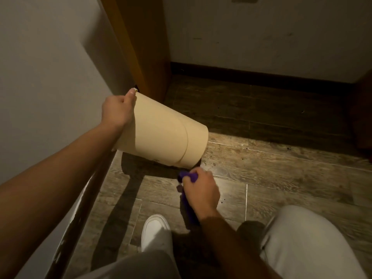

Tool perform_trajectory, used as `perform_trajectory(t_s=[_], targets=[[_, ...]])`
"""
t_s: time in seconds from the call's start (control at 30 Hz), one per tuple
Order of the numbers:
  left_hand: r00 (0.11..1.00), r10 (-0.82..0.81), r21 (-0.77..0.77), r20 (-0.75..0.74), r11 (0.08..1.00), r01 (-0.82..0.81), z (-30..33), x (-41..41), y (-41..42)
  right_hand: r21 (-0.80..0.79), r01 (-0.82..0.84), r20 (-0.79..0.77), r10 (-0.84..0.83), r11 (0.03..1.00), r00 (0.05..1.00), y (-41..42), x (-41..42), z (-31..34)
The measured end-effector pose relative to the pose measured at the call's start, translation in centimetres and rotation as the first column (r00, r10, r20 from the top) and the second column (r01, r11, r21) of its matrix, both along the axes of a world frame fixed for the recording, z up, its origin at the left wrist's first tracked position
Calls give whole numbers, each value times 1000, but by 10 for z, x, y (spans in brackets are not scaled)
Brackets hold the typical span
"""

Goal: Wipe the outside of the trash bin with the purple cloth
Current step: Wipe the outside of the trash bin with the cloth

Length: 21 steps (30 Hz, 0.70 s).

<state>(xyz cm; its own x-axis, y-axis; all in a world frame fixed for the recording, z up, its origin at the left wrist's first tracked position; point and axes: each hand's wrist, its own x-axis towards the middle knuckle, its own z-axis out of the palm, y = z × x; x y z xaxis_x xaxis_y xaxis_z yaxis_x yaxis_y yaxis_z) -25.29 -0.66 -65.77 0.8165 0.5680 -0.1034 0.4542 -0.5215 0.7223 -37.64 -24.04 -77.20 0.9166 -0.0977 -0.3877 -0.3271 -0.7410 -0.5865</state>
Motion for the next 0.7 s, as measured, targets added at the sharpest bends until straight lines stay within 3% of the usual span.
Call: perform_trajectory(t_s=[0.23,0.43,0.57,0.7], targets=[[981,-190,-2,-47,982,191,32,11,1,221,204,108,-232,954,967,-43,97,67],[972,-230,-16,-42,973,229,34,19,-1,215,103,207,-148,971,967,-45,128,80],[973,-226,-194,-37,957,215,42,30,5,262,69,193,-123,963,973,-25,121,66],[896,-435,-45,-90,901,432,36,11,18,247,90,197,-141,965,970,-22,118,46]])
